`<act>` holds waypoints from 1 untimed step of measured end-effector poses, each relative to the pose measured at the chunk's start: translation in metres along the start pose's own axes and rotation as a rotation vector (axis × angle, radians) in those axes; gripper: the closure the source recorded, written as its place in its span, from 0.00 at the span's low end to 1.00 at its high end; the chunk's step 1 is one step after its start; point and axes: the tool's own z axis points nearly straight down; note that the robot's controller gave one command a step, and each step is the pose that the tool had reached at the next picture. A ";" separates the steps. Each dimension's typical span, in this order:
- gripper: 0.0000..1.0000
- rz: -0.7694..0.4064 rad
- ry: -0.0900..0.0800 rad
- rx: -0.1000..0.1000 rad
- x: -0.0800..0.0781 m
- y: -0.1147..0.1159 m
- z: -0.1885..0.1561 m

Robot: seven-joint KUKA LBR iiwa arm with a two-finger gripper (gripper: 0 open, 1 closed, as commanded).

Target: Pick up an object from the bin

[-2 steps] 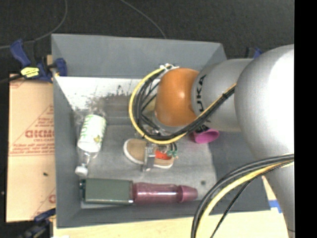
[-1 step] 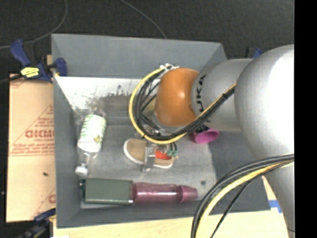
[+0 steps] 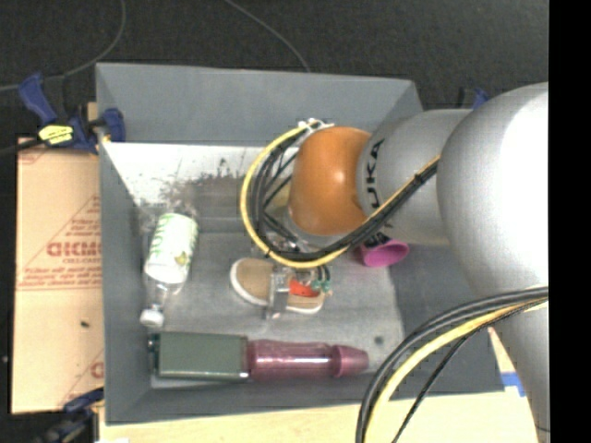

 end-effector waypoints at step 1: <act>1.00 0.000 0.000 0.000 0.000 0.000 0.000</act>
Offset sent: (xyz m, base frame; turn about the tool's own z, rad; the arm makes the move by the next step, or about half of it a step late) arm 0.0000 0.0000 0.0000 0.0000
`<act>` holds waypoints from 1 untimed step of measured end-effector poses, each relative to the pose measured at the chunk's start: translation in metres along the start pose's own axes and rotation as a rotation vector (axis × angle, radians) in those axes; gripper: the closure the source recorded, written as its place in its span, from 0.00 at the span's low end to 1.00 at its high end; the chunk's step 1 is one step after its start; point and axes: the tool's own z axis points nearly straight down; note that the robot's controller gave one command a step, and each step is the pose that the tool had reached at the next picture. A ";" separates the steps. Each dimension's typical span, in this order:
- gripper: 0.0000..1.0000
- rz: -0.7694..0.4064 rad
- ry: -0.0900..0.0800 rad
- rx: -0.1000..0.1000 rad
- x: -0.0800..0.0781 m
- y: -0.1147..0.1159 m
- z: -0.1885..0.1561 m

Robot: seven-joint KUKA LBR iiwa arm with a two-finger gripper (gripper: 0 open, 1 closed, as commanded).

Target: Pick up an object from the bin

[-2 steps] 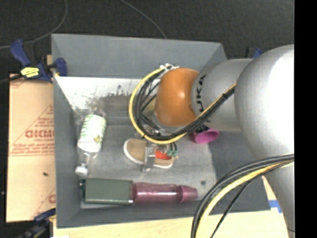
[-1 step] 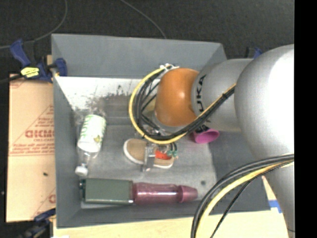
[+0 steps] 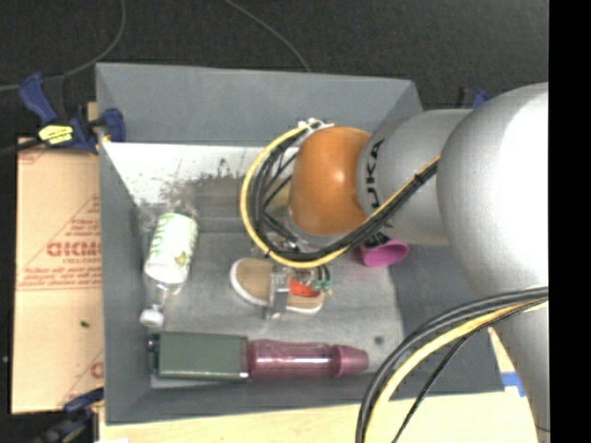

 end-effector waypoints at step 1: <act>1.00 0.000 0.000 0.000 0.000 0.000 0.000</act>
Offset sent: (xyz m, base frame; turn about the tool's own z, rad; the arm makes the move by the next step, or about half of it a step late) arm 0.0000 0.0000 0.0000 0.0000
